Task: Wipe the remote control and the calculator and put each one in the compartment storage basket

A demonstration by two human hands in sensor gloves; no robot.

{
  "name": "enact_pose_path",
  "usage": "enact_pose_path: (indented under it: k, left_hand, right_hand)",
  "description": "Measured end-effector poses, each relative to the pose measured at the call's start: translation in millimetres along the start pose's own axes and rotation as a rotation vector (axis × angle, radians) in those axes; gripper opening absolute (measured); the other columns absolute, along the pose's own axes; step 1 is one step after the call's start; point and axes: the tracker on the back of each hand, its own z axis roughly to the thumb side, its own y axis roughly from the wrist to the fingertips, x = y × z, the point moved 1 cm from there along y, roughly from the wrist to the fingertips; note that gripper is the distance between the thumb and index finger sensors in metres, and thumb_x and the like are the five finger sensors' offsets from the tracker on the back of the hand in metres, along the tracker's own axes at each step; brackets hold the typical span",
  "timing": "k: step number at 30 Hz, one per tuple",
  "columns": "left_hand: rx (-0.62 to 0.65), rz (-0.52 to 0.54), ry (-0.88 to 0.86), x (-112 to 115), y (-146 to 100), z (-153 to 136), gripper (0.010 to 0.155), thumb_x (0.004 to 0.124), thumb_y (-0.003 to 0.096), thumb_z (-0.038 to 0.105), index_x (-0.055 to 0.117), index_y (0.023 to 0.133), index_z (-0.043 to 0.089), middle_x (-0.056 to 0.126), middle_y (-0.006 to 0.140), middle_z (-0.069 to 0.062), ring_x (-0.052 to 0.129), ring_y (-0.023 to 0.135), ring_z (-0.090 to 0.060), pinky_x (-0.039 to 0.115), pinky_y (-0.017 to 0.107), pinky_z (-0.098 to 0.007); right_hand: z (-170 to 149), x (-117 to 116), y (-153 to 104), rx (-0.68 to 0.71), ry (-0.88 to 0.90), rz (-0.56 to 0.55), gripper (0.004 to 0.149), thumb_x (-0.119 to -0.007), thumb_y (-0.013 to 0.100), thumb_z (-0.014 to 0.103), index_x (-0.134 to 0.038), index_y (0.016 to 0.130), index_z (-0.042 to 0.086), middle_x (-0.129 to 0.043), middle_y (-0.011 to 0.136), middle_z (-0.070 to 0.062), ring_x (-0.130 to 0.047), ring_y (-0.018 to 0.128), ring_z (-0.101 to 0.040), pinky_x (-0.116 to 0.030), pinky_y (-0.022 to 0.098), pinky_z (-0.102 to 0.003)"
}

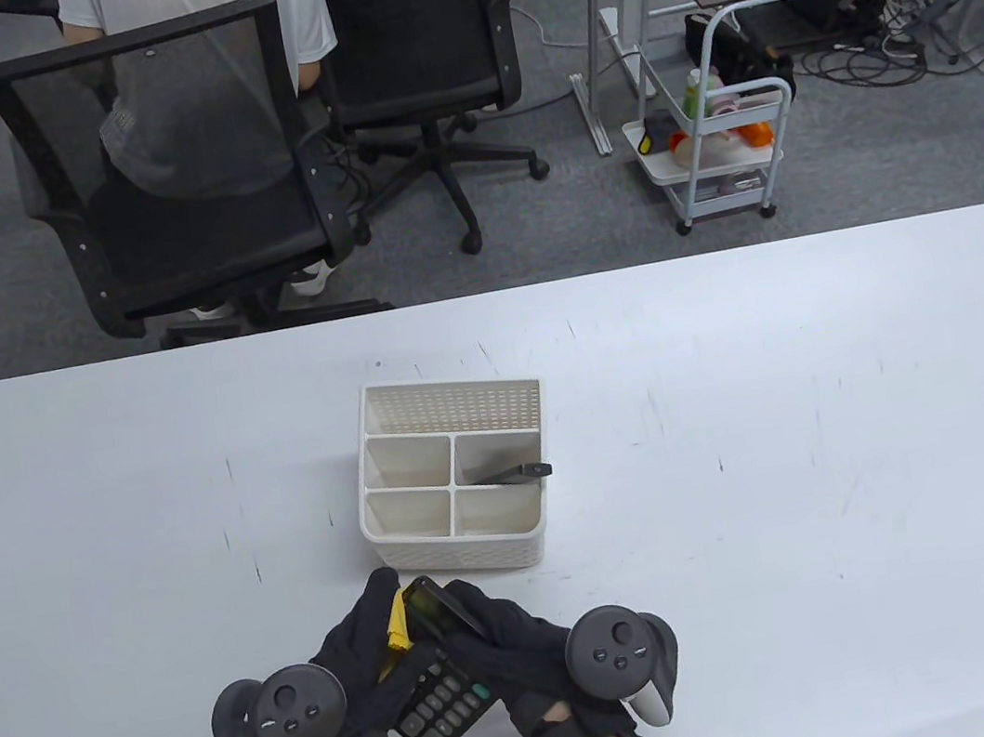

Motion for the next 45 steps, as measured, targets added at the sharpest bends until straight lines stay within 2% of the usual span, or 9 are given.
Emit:
enact_pose_path:
  k: [2, 10, 15, 18, 22, 26, 30, 37, 45]
  left_hand:
    - [-0.027, -0.064, -0.034, -0.8, 1.3, -6.8, 0.076, 0.067, 0.0526, 0.059, 0.042, 0.112, 0.019, 0.077, 0.102, -0.011, 0.088, 0.087, -0.038, 0.074, 0.063, -0.057]
    - [-0.073, -0.154, -0.165, -7.7, 3.1, -25.8, 0.074, 0.075, 0.0481, 0.061, 0.056, 0.107, 0.022, 0.09, 0.089, -0.005, 0.1, 0.072, -0.029, 0.083, 0.055, -0.051]
    - [-0.1, -0.206, -0.291, -7.9, 2.3, -26.2, 0.073, 0.08, 0.0472, 0.057, 0.058, 0.106, 0.019, 0.089, 0.09, -0.007, 0.101, 0.069, -0.029, 0.084, 0.052, -0.051]
    - [-0.078, -0.199, -0.216, -6.9, 2.5, -19.1, 0.073, 0.08, 0.0474, 0.057, 0.058, 0.106, 0.018, 0.089, 0.089, -0.006, 0.101, 0.07, -0.029, 0.084, 0.053, -0.051]
    - [-0.02, -0.173, -0.23, -1.7, 4.4, -4.9, 0.076, 0.079, 0.0479, 0.055, 0.054, 0.107, 0.014, 0.087, 0.091, -0.008, 0.1, 0.071, -0.029, 0.083, 0.053, -0.051]
    - [0.002, -0.065, -0.255, -0.9, 2.1, 2.0, 0.078, 0.077, 0.0507, 0.051, 0.044, 0.11, 0.012, 0.074, 0.104, -0.016, 0.088, 0.086, -0.04, 0.075, 0.061, -0.059]
    - [0.048, 0.0, -0.124, 3.3, -0.1, 13.0, 0.072, 0.069, 0.056, 0.041, 0.032, 0.112, 0.013, 0.053, 0.115, -0.02, 0.064, 0.102, -0.051, 0.065, 0.067, -0.064]
    - [0.117, 0.081, 0.321, 14.6, -5.5, 40.0, 0.068, 0.057, 0.0575, 0.039, 0.022, 0.111, 0.015, 0.025, 0.115, -0.021, 0.037, 0.107, -0.05, 0.05, 0.073, -0.063]
    - [0.141, 0.086, 0.376, 16.6, -6.0, 42.8, 0.068, 0.053, 0.0572, 0.046, 0.022, 0.112, 0.02, 0.017, 0.116, -0.014, 0.022, 0.107, -0.045, 0.039, 0.075, -0.062]
  right_hand:
    - [-1.4, 4.7, 1.1, -0.007, 0.029, -0.011, 0.055, -0.078, 0.058, 0.031, -0.07, 0.102, -0.001, -0.085, 0.085, -0.027, -0.097, 0.058, -0.037, -0.073, 0.052, -0.061]
    - [-4.4, 18.8, 4.0, -0.014, 0.126, -0.035, 0.054, -0.078, 0.058, 0.031, -0.071, 0.103, 0.002, -0.086, 0.085, -0.026, -0.097, 0.059, -0.038, -0.072, 0.053, -0.062]
    - [-5.1, 22.8, 6.1, 0.002, 0.142, -0.015, 0.054, -0.078, 0.058, 0.031, -0.071, 0.103, 0.002, -0.086, 0.085, -0.026, -0.097, 0.059, -0.037, -0.072, 0.053, -0.062]
    - [-5.8, 21.5, 6.9, 0.006, 0.123, 0.024, 0.054, -0.078, 0.058, 0.031, -0.071, 0.103, 0.002, -0.086, 0.085, -0.025, -0.097, 0.059, -0.037, -0.072, 0.053, -0.062]
    - [-1.8, 9.7, 6.6, 0.038, 0.045, 0.113, 0.054, -0.078, 0.058, 0.032, -0.072, 0.102, 0.003, -0.088, 0.084, -0.025, -0.098, 0.058, -0.036, -0.072, 0.053, -0.062]
    - [4.2, 0.6, 5.5, 0.05, -0.028, 0.118, 0.054, -0.078, 0.058, 0.032, -0.072, 0.103, 0.003, -0.087, 0.085, -0.024, -0.098, 0.058, -0.036, -0.072, 0.053, -0.062]
    - [2.5, 1.4, 4.1, 0.03, -0.044, 0.059, 0.054, -0.077, 0.058, 0.032, -0.072, 0.102, 0.002, -0.088, 0.084, -0.025, -0.098, 0.058, -0.036, -0.073, 0.052, -0.062]
    - [-4.5, 10.6, 0.8, -0.023, 0.025, -0.065, 0.054, -0.076, 0.059, 0.032, -0.071, 0.102, 0.0, -0.087, 0.083, -0.026, -0.099, 0.056, -0.036, -0.074, 0.052, -0.061]
    - [-6.3, 15.9, -1.4, -0.053, 0.091, -0.153, 0.055, -0.075, 0.059, 0.032, -0.07, 0.102, -0.001, -0.087, 0.083, -0.026, -0.098, 0.057, -0.036, -0.074, 0.051, -0.06]
